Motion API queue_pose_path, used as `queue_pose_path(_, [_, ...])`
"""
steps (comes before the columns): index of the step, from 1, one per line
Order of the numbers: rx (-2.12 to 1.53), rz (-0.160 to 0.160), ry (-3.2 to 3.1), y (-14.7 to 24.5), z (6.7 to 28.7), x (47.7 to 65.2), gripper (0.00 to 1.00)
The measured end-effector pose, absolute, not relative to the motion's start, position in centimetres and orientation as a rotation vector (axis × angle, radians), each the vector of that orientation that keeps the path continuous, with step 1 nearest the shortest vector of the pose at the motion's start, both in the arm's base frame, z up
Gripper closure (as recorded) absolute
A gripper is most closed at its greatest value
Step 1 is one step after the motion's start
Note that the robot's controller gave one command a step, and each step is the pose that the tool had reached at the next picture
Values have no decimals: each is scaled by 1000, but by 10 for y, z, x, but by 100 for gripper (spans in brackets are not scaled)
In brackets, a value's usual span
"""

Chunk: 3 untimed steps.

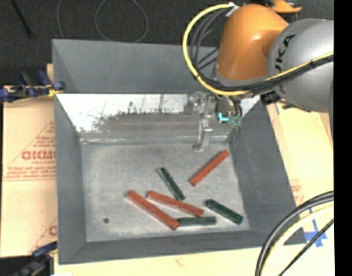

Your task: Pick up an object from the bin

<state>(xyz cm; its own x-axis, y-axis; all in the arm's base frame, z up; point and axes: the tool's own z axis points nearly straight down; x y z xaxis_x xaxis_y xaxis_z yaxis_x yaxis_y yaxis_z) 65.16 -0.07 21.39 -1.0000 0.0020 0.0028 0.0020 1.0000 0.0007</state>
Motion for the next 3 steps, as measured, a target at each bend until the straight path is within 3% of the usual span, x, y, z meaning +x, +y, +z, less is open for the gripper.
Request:
queue_pose_path(1, [568, 5, -3091, -85, 69, 615, 0])
queue_pose_path(2, [903, 7, -3016, -93, 102, 612, 0])
queue_pose_path(3, [1125, 5, -2940, -82, 101, 635, 0])
